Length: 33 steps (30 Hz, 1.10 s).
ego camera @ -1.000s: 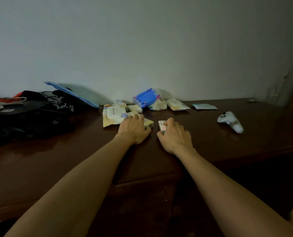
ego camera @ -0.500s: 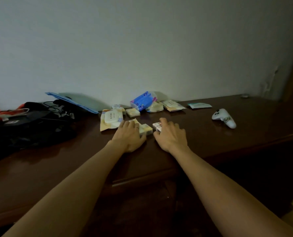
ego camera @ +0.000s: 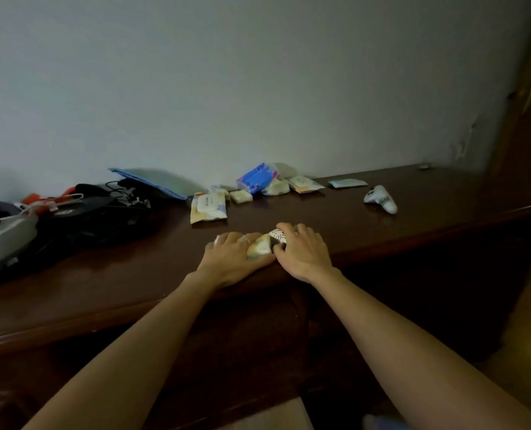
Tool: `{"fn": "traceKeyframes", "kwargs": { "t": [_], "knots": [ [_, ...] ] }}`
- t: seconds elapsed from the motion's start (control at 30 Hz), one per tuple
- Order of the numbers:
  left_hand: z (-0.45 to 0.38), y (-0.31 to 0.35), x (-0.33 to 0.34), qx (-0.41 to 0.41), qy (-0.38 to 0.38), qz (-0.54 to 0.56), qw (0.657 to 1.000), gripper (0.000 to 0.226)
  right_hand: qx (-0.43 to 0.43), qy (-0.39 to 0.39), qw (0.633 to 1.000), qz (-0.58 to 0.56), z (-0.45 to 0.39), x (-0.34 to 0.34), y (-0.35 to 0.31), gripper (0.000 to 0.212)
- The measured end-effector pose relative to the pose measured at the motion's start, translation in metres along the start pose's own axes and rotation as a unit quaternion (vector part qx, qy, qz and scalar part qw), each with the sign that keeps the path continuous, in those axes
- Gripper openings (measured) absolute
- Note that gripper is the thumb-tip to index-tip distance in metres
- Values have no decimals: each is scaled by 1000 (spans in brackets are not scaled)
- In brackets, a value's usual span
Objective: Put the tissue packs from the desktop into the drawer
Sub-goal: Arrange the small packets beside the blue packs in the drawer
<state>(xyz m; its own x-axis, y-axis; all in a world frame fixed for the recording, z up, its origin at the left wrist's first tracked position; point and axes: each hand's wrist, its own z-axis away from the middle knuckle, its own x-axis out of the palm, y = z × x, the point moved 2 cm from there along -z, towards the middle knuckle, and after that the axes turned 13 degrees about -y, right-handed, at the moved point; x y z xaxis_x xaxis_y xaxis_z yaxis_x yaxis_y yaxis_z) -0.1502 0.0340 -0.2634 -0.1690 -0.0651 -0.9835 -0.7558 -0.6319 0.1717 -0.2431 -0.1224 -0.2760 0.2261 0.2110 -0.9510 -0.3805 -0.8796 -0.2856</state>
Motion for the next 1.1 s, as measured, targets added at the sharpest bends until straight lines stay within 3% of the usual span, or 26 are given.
{"fn": "traceKeyframes", "kwargs": {
  "t": [0.13, 0.23, 0.33, 0.4, 0.5, 0.6, 0.7, 0.8, 0.93, 1.1],
  "knots": [
    [52, 12, 14, -7, 112, -68, 991, 74, -60, 116, 990, -45, 46, 13, -1, 49],
    [104, 21, 44, 19, 237, -90, 967, 62, -112, 225, 951, -178, 99, 41, -1, 51],
    [153, 29, 106, 44, 285, -54, 956, 56, -118, 242, 947, -173, 156, 100, 11, 56],
    [177, 29, 160, 31, 231, -36, 972, 59, -69, 167, 973, -145, 189, 151, 29, 65],
    [204, 16, 244, -16, 101, 20, 995, 62, 31, -16, 997, -66, 224, 216, 59, 79],
    [221, -5, 319, -60, 14, 40, 997, 57, 54, -199, 978, 35, 240, 269, 74, 77],
    [231, -19, 374, -93, -56, 51, 993, 59, 64, -336, 939, 47, 253, 315, 74, 71],
    [236, -29, 410, -108, -79, 68, 989, 61, 23, -384, 910, 152, 262, 350, 73, 58],
    [235, -32, 440, -116, -101, 49, 987, 69, -70, -367, 876, 306, 257, 370, 80, 50],
    [233, -32, 464, -121, -103, 57, 986, 66, -132, -465, 795, 367, 249, 385, 96, 55]
  ]
}}
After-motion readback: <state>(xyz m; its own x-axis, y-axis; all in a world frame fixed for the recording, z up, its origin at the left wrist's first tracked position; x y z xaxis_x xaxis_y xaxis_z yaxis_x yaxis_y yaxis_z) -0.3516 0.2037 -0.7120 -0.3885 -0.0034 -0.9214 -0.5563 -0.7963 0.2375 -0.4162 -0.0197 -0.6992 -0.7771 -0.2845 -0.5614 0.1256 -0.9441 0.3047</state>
